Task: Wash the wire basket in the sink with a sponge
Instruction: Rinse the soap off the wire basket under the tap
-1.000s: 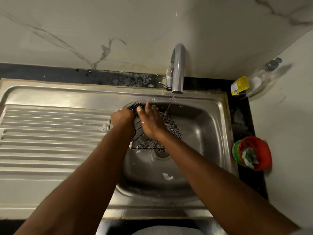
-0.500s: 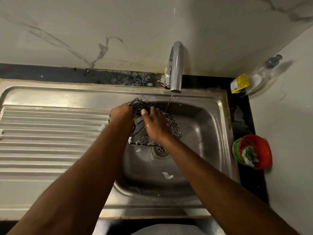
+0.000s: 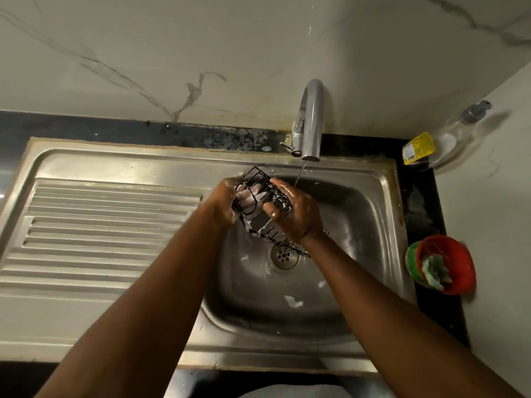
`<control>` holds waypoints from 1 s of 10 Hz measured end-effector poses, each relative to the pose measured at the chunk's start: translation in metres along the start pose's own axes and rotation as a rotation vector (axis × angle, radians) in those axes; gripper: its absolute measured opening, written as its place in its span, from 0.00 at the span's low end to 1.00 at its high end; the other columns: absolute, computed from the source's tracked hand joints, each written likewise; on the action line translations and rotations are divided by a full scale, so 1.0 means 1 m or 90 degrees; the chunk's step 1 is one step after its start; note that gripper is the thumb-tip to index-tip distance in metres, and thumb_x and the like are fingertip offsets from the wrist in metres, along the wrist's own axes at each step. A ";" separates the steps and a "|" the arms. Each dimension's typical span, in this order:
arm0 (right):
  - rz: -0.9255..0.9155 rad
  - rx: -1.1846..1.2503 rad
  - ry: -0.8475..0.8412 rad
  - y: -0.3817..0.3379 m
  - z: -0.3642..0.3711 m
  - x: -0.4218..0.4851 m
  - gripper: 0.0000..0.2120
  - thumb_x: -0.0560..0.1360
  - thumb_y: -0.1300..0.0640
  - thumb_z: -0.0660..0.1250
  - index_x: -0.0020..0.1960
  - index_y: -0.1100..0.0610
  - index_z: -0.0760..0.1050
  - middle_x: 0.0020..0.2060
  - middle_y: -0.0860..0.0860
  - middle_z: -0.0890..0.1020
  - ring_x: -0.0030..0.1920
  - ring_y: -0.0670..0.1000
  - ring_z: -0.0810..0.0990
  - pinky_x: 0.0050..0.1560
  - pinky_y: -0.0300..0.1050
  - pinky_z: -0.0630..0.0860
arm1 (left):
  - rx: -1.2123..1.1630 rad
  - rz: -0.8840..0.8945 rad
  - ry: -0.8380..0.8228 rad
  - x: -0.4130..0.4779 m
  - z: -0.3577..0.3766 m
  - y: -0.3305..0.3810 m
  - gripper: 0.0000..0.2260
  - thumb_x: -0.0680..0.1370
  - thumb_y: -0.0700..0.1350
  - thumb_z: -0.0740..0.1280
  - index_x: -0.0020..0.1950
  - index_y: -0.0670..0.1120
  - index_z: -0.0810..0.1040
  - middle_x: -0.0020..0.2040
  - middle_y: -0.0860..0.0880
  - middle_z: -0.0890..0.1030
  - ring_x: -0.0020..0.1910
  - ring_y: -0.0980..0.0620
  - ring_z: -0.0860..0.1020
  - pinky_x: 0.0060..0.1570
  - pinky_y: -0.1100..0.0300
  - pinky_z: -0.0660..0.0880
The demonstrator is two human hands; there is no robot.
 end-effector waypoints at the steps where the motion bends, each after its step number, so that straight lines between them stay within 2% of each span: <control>1: 0.025 0.027 0.038 -0.002 -0.007 0.008 0.34 0.80 0.31 0.53 0.65 0.55 0.82 0.60 0.53 0.86 0.61 0.51 0.83 0.61 0.46 0.79 | -0.113 0.009 -0.063 0.001 0.003 -0.013 0.22 0.87 0.48 0.59 0.40 0.42 0.83 0.31 0.47 0.82 0.30 0.49 0.84 0.36 0.55 0.84; 2: 0.147 0.098 0.124 0.011 -0.013 0.014 0.30 0.83 0.41 0.51 0.51 0.61 0.85 0.48 0.60 0.87 0.52 0.59 0.85 0.51 0.47 0.77 | -0.127 0.007 -0.026 0.003 0.011 -0.023 0.13 0.87 0.45 0.61 0.55 0.39 0.81 0.44 0.43 0.86 0.41 0.47 0.86 0.36 0.55 0.84; 3: 0.297 0.101 0.191 0.016 -0.010 0.011 0.28 0.87 0.47 0.53 0.46 0.65 0.82 0.46 0.65 0.85 0.48 0.62 0.83 0.46 0.49 0.72 | -0.064 0.034 0.068 0.009 0.021 -0.027 0.08 0.87 0.42 0.62 0.59 0.40 0.79 0.48 0.41 0.80 0.43 0.47 0.81 0.33 0.57 0.83; 4: 0.296 0.090 0.172 -0.007 0.006 0.001 0.20 0.85 0.50 0.53 0.48 0.59 0.78 0.46 0.63 0.84 0.45 0.60 0.81 0.46 0.51 0.73 | -0.071 0.067 0.118 0.019 0.019 -0.024 0.08 0.87 0.41 0.60 0.52 0.41 0.78 0.44 0.43 0.82 0.39 0.49 0.80 0.31 0.60 0.81; 5: 0.260 0.081 0.133 -0.022 0.013 -0.011 0.25 0.78 0.48 0.55 0.70 0.56 0.74 0.63 0.57 0.82 0.61 0.57 0.80 0.59 0.48 0.74 | -0.115 0.062 0.124 0.019 0.012 -0.026 0.12 0.87 0.45 0.60 0.61 0.39 0.78 0.52 0.40 0.86 0.47 0.44 0.84 0.43 0.56 0.83; 6: 0.212 0.131 0.131 -0.022 0.003 -0.016 0.24 0.79 0.47 0.54 0.71 0.53 0.75 0.62 0.54 0.83 0.58 0.50 0.80 0.58 0.44 0.76 | -0.138 0.058 0.085 0.018 0.014 -0.030 0.15 0.88 0.51 0.58 0.58 0.40 0.77 0.54 0.40 0.84 0.44 0.46 0.86 0.43 0.54 0.84; 7: 0.278 0.243 0.200 -0.010 -0.021 -0.007 0.17 0.83 0.53 0.54 0.50 0.54 0.82 0.41 0.49 0.84 0.41 0.48 0.80 0.41 0.40 0.75 | -0.094 0.043 0.036 0.018 0.028 -0.035 0.15 0.87 0.52 0.60 0.50 0.43 0.76 0.49 0.41 0.84 0.47 0.44 0.85 0.47 0.49 0.83; 8: 0.395 0.326 0.275 0.015 -0.039 0.006 0.15 0.80 0.61 0.58 0.41 0.55 0.82 0.37 0.51 0.83 0.39 0.52 0.81 0.40 0.44 0.75 | -0.002 0.026 -0.025 0.012 0.047 -0.042 0.12 0.87 0.47 0.60 0.52 0.41 0.78 0.51 0.41 0.84 0.50 0.45 0.83 0.45 0.52 0.81; 9: 0.423 0.385 0.257 0.030 -0.045 0.010 0.14 0.78 0.63 0.56 0.41 0.56 0.78 0.36 0.53 0.81 0.35 0.50 0.79 0.35 0.40 0.75 | 0.065 0.036 -0.062 0.007 0.070 -0.044 0.08 0.87 0.41 0.61 0.55 0.39 0.78 0.48 0.43 0.82 0.45 0.48 0.82 0.39 0.57 0.81; 10: 0.439 0.391 0.237 0.036 -0.047 0.008 0.11 0.76 0.59 0.55 0.41 0.54 0.75 0.37 0.54 0.77 0.35 0.51 0.74 0.30 0.40 0.71 | 0.145 0.108 0.042 0.011 0.078 -0.040 0.11 0.85 0.40 0.65 0.64 0.36 0.76 0.54 0.41 0.84 0.46 0.47 0.84 0.40 0.55 0.83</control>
Point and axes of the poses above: each hand's wrist, its own x-axis towards the middle knuckle, its own z-axis out of the palm, y = z × x, the point moved 5 cm from there along x, towards the middle knuckle
